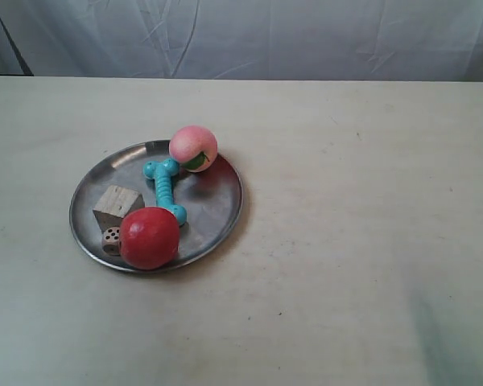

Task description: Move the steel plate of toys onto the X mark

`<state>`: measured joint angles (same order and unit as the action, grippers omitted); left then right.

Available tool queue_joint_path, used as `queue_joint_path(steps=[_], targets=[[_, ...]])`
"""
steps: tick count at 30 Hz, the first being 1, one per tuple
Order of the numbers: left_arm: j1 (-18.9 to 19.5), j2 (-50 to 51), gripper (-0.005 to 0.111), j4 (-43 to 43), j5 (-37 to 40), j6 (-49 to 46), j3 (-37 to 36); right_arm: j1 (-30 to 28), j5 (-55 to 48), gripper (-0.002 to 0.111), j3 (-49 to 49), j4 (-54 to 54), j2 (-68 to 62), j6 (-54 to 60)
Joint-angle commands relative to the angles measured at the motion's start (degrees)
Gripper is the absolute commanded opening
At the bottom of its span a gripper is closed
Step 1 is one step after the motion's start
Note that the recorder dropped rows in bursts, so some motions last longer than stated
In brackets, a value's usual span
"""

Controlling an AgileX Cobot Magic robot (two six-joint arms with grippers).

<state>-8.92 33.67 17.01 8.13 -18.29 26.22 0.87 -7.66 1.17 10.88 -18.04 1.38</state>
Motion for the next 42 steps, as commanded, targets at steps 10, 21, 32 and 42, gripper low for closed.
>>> queue_joint_path(steps=[10, 21, 32, 42], targets=[[-0.3, -0.3, 0.000, -0.1, -0.4, 0.1, -0.2, -0.2, -0.8, 0.000, -0.3, 1.5, 0.2, -0.1], [-0.3, -1.4, 0.000, -0.7, -0.4, 0.1, -0.2, -0.2, -0.8, 0.000, -0.3, 1.5, 0.2, 0.1], [-0.3, -11.5, 0.000, -6.9, 2.0, -0.3, -3.3, -0.2, -0.7, 0.000, -0.3, 1.5, 0.2, 0.1], [-0.3, -24.4, 0.000, -8.6, 2.3, 0.5, -17.6, -0.2, -0.8, 0.000, -0.3, 1.5, 0.2, 0.1]])
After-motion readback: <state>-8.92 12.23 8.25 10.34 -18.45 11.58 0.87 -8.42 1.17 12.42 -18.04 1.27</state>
